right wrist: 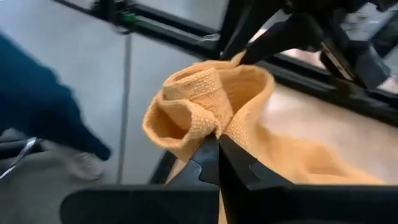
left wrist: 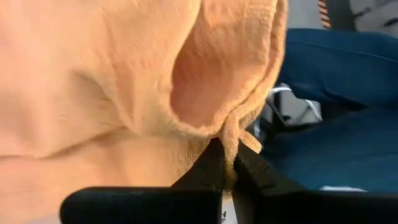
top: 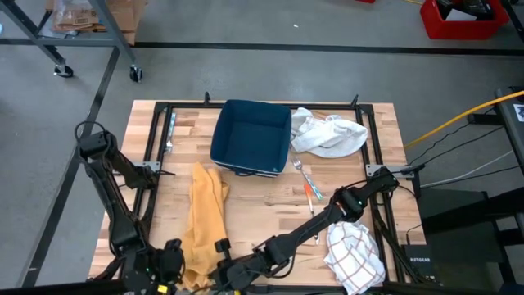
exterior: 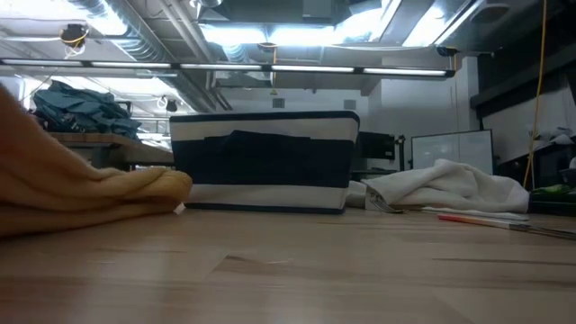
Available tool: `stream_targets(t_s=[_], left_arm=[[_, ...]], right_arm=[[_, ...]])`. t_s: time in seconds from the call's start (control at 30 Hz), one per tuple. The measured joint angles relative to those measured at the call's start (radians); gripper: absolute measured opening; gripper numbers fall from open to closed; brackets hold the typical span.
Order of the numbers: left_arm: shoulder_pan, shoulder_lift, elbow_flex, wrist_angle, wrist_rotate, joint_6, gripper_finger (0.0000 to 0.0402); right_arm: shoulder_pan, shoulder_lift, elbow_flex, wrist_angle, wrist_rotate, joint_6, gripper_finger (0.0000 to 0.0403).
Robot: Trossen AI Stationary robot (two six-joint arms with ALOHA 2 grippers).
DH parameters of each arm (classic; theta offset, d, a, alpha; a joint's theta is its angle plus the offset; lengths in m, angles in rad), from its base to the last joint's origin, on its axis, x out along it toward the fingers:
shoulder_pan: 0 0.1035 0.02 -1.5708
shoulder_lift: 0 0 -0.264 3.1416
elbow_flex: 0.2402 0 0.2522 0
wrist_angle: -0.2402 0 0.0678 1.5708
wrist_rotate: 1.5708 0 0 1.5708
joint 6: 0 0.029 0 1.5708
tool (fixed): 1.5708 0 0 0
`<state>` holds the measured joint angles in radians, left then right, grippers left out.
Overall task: Fold towel
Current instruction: Fold the yellow towel
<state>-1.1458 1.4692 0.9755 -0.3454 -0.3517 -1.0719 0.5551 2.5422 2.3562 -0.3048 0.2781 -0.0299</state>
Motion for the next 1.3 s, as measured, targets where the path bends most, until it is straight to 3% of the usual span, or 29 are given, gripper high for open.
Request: stream_targets(t_s=[0.37,0.67,1.3], left_arm=[[0.002,-0.153,0.020,-0.402,-0.243,-0.109,0.0001],[0.059,-0.147,-0.030,-0.623,-0.268,-0.210,0.0002],[0.230,-0.143,-0.257,-0.638,-0.289,-0.155,0.0003]], right_arm=[[-0.038,-0.054,0.000,-0.020,0.296,0.033,0.0000],[-0.125,-0.056,-0.034,-0.175,0.247,0.119,0.0000],[-0.252,-0.056,-0.205,-0.195,0.173,0.131,0.0004]])
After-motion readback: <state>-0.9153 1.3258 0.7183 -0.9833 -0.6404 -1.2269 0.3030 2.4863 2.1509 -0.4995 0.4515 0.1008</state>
